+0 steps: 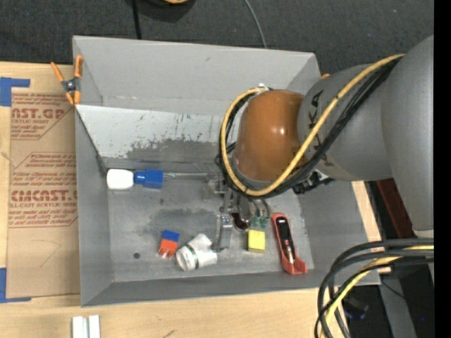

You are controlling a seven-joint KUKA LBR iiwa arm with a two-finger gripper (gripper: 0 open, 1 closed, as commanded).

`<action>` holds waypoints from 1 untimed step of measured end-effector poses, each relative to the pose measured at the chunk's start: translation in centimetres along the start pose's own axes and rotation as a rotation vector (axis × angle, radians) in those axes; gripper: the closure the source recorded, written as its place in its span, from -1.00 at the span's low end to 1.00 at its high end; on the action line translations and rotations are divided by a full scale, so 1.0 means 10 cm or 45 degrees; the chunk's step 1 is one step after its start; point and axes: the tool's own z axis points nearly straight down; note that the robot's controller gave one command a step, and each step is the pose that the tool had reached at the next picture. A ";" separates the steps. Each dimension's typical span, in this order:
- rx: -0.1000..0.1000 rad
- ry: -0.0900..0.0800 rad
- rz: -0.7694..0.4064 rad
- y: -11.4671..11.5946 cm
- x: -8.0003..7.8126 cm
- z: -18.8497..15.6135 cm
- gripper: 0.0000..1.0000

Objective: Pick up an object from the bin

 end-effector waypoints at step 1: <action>0.001 -0.005 -0.147 0.14 0.23 0.32 -1.00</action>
Offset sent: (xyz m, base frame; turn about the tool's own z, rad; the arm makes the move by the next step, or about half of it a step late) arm -0.0464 0.0225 -0.0287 -0.3372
